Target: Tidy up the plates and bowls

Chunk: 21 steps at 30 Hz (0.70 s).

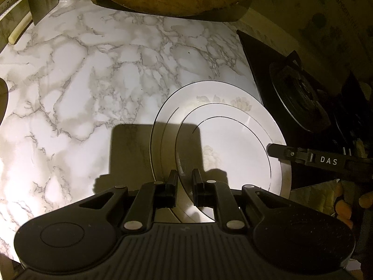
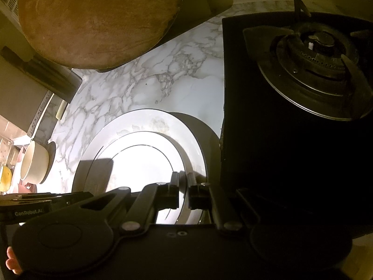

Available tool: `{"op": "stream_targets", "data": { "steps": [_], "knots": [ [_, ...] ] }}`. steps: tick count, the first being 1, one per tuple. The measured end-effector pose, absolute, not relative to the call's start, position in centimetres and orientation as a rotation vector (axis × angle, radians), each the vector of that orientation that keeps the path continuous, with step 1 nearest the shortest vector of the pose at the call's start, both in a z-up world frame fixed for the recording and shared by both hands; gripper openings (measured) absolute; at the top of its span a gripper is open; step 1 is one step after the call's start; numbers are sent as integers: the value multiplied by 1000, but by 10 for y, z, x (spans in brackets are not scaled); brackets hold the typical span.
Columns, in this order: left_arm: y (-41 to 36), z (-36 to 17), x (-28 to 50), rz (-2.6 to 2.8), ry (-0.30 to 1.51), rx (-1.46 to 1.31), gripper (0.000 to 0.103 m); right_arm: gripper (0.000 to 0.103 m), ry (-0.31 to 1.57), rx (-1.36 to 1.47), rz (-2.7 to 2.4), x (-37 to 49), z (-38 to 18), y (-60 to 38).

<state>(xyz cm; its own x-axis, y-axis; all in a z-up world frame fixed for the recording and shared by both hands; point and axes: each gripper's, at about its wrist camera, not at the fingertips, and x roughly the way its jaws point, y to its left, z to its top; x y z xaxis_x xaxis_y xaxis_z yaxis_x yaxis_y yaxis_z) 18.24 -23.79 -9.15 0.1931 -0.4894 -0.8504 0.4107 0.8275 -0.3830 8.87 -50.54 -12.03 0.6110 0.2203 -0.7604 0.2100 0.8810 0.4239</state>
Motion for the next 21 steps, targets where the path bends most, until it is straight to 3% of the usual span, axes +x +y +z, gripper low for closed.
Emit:
{"op": "stream_targets", "data": {
  "steps": [12,21],
  "knots": [
    [-236,-88,183,-635,1236,-67,11,5,934,481,8,91,-119,-502],
    [-232,-82,176,-637,1200,-45,11,15,900,422,24,85,-106,-492]
  ]
}}
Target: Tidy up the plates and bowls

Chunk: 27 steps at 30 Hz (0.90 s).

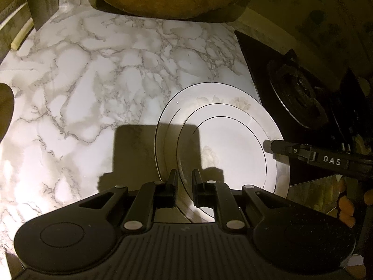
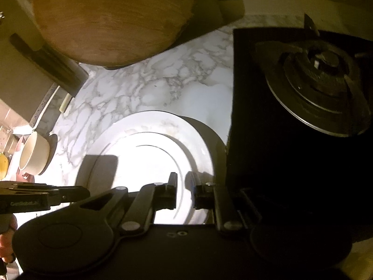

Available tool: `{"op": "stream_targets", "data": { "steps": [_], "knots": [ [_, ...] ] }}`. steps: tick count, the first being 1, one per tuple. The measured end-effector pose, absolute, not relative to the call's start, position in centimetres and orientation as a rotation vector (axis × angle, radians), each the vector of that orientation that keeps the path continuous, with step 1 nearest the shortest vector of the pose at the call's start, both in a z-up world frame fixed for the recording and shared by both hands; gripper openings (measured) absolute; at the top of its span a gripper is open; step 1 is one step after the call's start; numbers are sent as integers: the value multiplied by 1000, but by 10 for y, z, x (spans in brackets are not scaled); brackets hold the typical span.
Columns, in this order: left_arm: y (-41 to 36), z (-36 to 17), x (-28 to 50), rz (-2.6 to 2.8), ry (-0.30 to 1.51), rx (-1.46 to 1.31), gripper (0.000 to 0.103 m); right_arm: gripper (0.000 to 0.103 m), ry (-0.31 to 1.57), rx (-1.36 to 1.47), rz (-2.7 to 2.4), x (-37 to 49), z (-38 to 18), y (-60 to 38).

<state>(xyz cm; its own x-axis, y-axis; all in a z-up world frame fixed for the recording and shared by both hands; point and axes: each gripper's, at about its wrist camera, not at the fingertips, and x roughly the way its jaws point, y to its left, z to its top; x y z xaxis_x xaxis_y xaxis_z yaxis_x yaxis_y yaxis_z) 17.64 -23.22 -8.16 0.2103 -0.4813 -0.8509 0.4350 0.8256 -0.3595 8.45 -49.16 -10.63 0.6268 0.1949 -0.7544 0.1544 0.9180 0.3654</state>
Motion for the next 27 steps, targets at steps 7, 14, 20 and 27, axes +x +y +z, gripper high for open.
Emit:
{"op": "stream_targets", "data": {
  "steps": [7,14,20,27],
  "knots": [
    [-223,-67,161,-625,1116,-6,11,22,839,338,53,74,-83,-469],
    [-206,-43,139,-605,994,16,13,32,771,277,96,62,-62,-438],
    [-182,-25,123,-576,901,6,26,47,700,223,140,49,-42,-404],
    [-143,-11,109,-521,835,-18,27,66,636,162,189,42,-22,-363]
  ]
}}
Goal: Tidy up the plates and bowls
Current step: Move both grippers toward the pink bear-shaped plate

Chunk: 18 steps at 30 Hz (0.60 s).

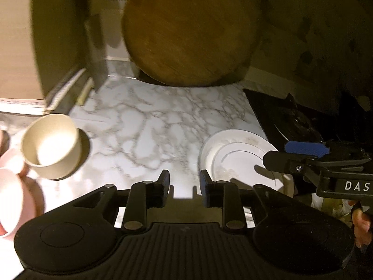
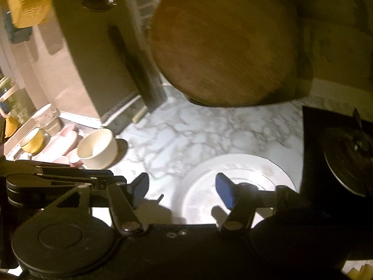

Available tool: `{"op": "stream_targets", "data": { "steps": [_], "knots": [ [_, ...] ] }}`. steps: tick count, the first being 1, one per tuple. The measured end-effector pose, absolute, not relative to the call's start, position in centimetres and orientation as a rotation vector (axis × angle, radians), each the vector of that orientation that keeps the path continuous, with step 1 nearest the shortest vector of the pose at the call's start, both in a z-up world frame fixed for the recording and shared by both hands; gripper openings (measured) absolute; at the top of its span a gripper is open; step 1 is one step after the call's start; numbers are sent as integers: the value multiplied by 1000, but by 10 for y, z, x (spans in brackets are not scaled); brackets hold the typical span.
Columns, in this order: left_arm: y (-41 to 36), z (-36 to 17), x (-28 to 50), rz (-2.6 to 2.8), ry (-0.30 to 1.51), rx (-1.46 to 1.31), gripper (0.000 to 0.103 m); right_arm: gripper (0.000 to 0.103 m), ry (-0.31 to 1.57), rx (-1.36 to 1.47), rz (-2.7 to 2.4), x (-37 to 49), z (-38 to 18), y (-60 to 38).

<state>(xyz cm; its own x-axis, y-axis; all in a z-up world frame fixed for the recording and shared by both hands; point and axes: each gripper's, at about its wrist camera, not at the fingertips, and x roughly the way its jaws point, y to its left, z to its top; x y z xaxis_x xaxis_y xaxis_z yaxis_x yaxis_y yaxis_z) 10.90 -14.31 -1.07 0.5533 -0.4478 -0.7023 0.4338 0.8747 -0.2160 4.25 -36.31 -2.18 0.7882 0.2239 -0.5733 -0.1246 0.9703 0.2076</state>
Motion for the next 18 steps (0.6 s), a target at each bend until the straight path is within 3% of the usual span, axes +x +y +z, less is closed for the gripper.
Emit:
{"op": "stream_targets", "data": {
  "steps": [2,4,6,12,18],
  "knots": [
    [-130,-8,106,-498,820,-30,29,75,620,143,192,42,-17,-351],
    [-119,-4,102,-477,804,-42,38,82,603,128,198,40,-14,-339],
    [-105,1,97,-443,769,-57,59,87,586,103,205,40,-10,-326],
    [-72,17,85,-366,698,-74,69,100,539,48,244,40,1,-292],
    [-39,27,74,-286,651,-94,72,102,516,-1,284,45,10,-255]
  ]
}}
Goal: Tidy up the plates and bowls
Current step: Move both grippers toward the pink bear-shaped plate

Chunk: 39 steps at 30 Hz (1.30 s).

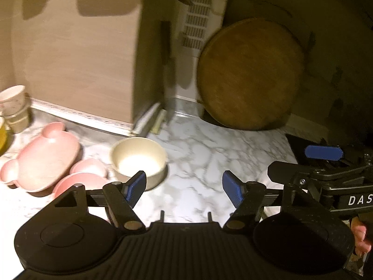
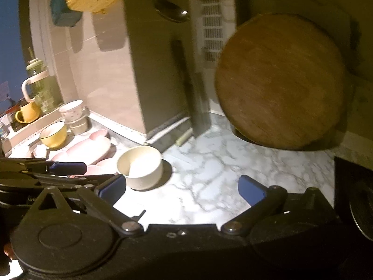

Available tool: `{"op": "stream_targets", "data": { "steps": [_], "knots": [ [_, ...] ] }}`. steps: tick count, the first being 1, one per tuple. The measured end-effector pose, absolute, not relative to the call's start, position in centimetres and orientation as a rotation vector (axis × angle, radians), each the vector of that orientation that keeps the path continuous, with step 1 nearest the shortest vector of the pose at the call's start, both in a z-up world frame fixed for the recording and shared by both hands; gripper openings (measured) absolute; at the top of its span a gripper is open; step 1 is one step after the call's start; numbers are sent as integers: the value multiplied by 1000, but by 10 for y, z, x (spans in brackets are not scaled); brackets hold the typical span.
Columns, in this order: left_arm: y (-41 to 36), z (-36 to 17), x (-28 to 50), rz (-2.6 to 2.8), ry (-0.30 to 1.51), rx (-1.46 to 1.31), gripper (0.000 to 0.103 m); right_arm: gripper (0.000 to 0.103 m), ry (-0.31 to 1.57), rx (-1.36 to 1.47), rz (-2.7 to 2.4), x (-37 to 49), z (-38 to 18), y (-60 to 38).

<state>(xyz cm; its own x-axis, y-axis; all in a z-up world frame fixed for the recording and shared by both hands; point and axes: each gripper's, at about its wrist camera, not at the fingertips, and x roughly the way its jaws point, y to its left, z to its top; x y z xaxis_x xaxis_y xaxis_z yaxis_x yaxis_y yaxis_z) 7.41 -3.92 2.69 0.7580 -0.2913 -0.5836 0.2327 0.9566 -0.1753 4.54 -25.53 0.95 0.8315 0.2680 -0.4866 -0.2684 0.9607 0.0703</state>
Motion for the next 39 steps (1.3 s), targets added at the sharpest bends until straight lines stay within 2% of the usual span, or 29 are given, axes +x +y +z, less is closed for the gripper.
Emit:
{"op": "stream_targets", "data": {
  "steps": [5,22,39],
  "knots": [
    [-13,34,62,-199,596,-89,80,103,489,-49,309,51,16,-224],
    [77,24,98,111,638,-168,80,103,549,-187,546,130,19,-114],
    [172,-36,174,364,784,-283,80,98,686,-293,674,246,-11,-11]
  ]
}}
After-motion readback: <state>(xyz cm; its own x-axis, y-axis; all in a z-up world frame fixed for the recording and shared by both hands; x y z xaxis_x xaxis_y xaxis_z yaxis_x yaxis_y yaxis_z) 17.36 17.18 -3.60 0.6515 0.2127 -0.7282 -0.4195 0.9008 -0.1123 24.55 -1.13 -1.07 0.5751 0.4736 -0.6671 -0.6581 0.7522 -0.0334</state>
